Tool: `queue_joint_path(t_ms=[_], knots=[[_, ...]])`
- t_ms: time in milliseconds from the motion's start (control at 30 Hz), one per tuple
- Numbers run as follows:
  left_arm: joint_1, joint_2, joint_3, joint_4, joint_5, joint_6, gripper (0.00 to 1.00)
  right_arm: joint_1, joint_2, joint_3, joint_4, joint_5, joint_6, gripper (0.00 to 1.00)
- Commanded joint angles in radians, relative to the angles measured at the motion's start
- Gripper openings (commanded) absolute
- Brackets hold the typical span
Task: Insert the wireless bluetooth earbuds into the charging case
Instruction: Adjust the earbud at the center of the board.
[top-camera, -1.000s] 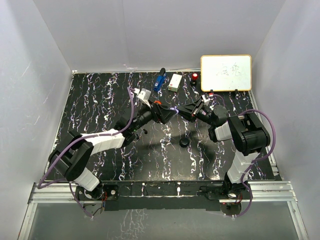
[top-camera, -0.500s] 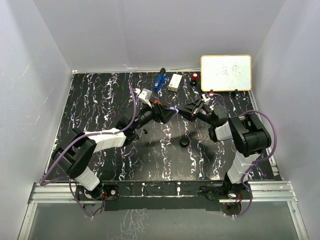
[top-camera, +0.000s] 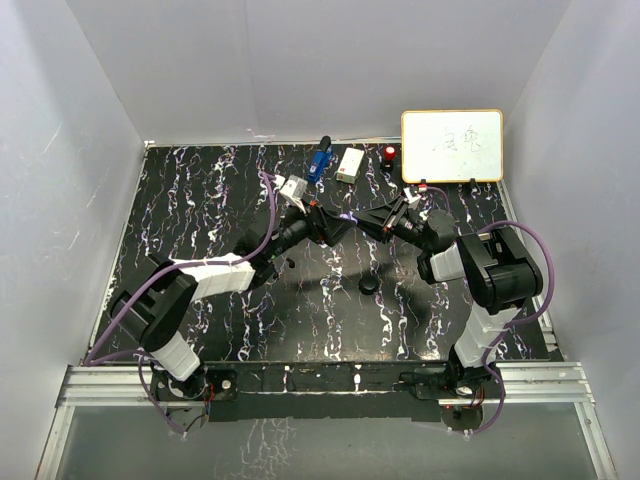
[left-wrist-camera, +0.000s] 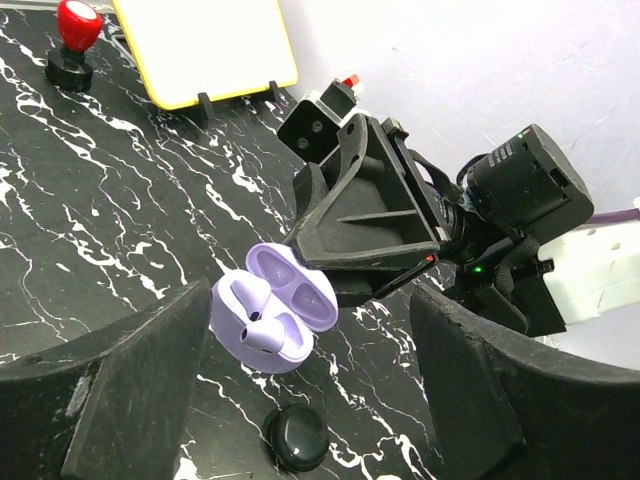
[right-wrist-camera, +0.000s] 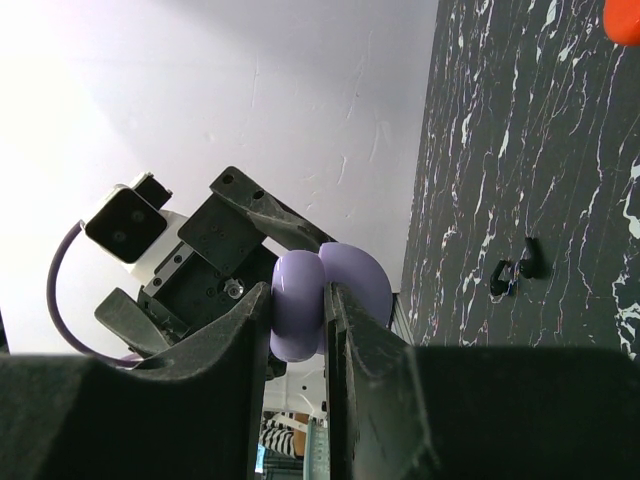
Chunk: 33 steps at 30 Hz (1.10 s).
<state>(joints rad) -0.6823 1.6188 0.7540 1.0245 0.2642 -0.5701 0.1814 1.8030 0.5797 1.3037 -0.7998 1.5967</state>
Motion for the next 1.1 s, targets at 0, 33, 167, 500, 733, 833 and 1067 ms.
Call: queue_joint_path(t_ms=[0,33,167,500,733,833,1067], knots=[[0.007,0.006,0.032,0.039,0.043,-0.018,0.78,-0.002,-0.039,0.031,0.040,-0.001,-0.015,0.00],[0.008,0.005,0.028,0.043,0.045,-0.022,0.78,-0.003,-0.038,0.029,0.039,-0.001,-0.014,0.00],[0.007,0.001,0.021,0.040,0.054,-0.029,0.77,-0.003,-0.037,0.031,0.039,0.000,-0.015,0.00],[0.007,-0.020,-0.002,0.034,0.063,-0.039,0.77,-0.002,-0.028,0.031,0.040,0.002,-0.014,0.00],[0.007,-0.034,-0.026,0.035,0.060,-0.049,0.76,-0.003,-0.024,0.035,0.040,0.004,-0.014,0.00],[0.007,-0.046,-0.037,0.032,0.056,-0.050,0.76,-0.002,-0.022,0.037,0.040,0.005,-0.015,0.00],[0.007,-0.073,-0.048,0.028,0.041,-0.045,0.76,-0.003,-0.014,0.038,0.039,0.005,-0.015,0.00]])
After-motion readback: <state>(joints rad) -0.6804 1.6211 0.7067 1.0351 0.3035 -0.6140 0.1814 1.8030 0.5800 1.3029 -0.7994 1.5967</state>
